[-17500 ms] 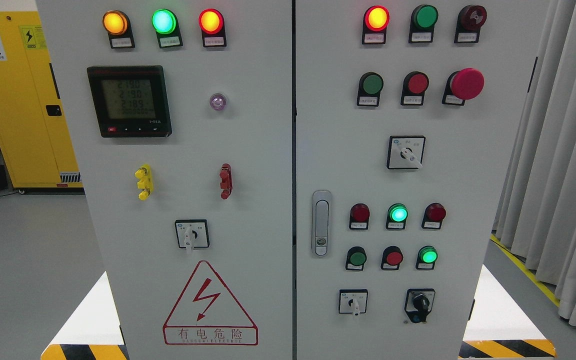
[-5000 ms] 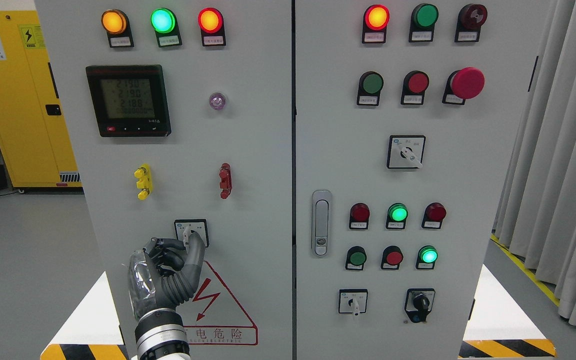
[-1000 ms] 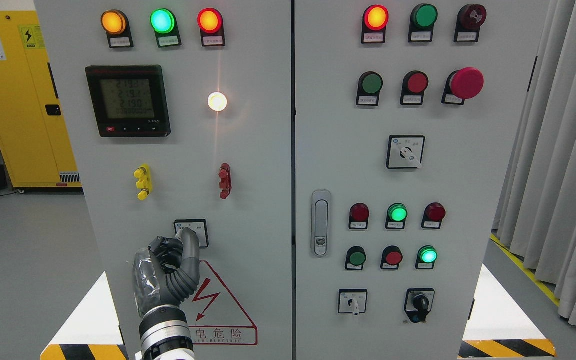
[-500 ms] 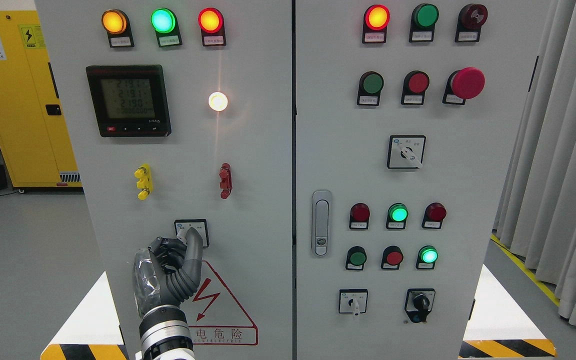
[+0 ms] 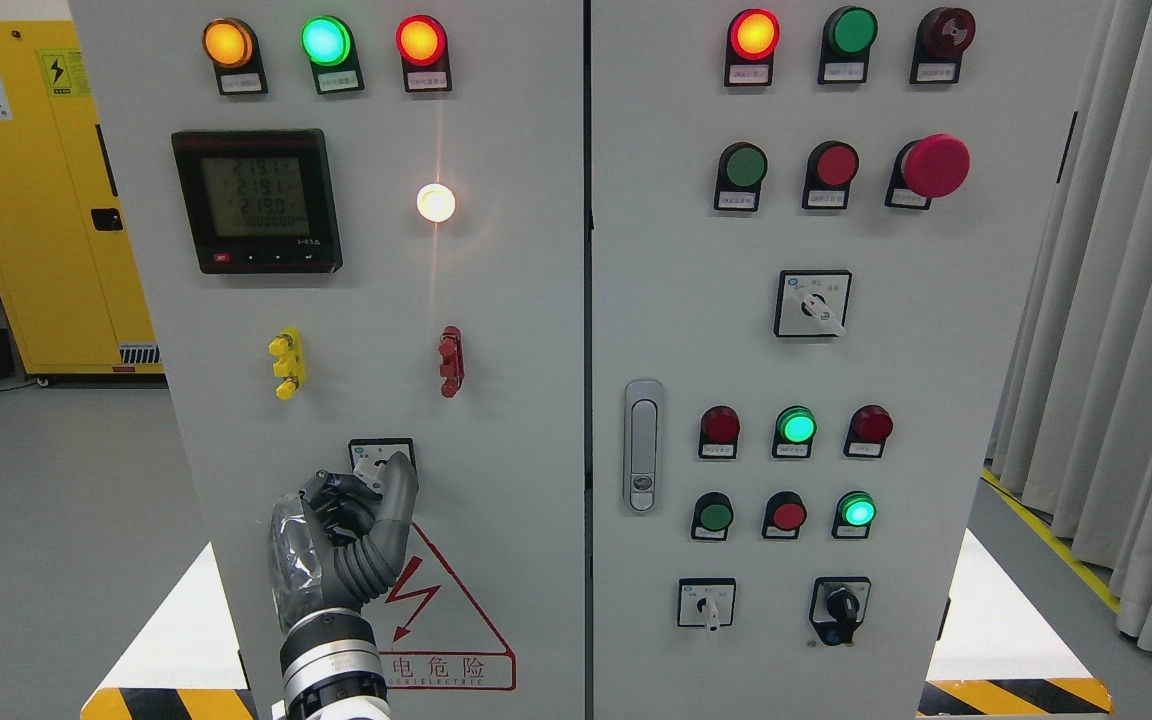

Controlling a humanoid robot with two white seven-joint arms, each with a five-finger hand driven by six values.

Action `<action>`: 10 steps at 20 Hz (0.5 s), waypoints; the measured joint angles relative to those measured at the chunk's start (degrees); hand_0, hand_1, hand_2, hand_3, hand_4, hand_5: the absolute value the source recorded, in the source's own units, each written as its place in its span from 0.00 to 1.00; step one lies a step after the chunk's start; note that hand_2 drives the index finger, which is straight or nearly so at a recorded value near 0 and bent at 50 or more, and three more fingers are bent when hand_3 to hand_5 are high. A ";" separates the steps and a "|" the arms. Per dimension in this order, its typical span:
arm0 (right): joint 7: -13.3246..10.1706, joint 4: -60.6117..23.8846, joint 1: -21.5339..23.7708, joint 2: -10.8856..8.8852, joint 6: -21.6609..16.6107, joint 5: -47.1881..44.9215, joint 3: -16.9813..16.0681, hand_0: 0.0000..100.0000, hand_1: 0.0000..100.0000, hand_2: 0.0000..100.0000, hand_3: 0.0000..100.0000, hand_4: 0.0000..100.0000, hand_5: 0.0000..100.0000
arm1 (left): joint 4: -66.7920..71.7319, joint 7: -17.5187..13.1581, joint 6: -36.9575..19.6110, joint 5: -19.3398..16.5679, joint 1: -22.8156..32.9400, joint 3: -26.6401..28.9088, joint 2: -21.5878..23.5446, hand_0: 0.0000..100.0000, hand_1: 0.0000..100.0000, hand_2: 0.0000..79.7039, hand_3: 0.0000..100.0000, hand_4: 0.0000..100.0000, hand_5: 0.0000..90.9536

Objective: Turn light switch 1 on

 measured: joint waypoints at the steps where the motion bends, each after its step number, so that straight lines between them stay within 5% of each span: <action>1: 0.02 0.00 0.00 0.00 0.00 0.00 0.00 0.00 0.50 0.04 0.00 0.00 0.00 | -0.04 0.00 -0.04 0.00 0.07 0.00 0.01 0.20 0.52 0.83 0.96 0.87 0.86; 10: 0.03 0.00 0.00 0.00 0.00 0.00 0.00 0.00 0.50 0.04 0.00 0.00 0.00 | -0.39 -0.03 -0.37 0.00 1.29 0.00 0.05 0.17 0.52 0.84 0.96 0.87 0.86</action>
